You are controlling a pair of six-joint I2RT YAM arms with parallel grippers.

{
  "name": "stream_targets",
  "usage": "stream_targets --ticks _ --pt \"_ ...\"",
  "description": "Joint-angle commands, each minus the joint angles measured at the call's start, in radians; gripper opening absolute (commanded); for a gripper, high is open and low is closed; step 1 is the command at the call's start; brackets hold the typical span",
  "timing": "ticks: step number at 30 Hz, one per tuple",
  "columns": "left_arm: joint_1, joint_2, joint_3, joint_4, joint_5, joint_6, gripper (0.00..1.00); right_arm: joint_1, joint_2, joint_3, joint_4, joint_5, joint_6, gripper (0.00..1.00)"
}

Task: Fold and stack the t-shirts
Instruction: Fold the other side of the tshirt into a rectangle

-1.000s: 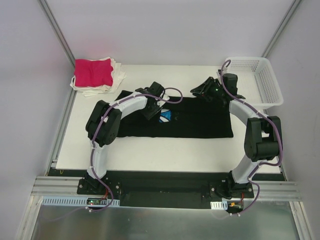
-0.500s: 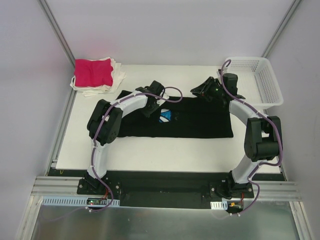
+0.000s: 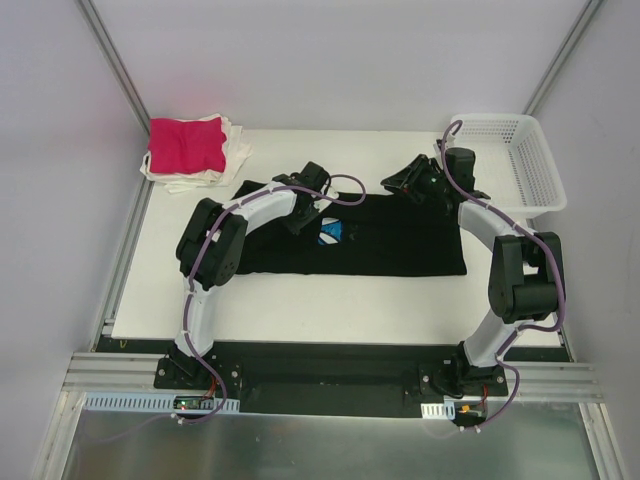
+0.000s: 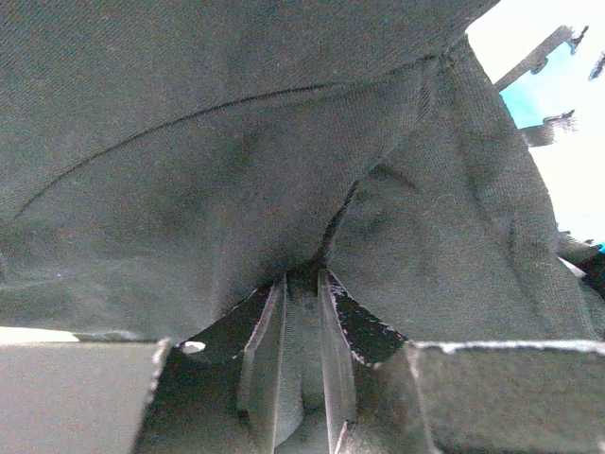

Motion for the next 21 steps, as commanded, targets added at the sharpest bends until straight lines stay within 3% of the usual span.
stream_targets --ticks 1,8,14,21 --pt "0.011 0.0 -0.006 -0.013 -0.02 0.004 0.2 -0.005 -0.023 0.003 0.049 -0.013 0.007 0.28" --pt "0.009 -0.011 -0.028 -0.013 -0.017 -0.006 0.2 -0.004 -0.02 0.001 0.052 -0.014 0.01 0.29" --pt "0.011 0.011 -0.011 -0.013 -0.02 -0.007 0.0 -0.005 -0.014 0.001 0.055 -0.013 0.014 0.29" --pt "0.008 -0.008 0.017 -0.015 -0.036 -0.01 0.0 -0.004 -0.014 0.003 0.054 -0.01 0.014 0.29"
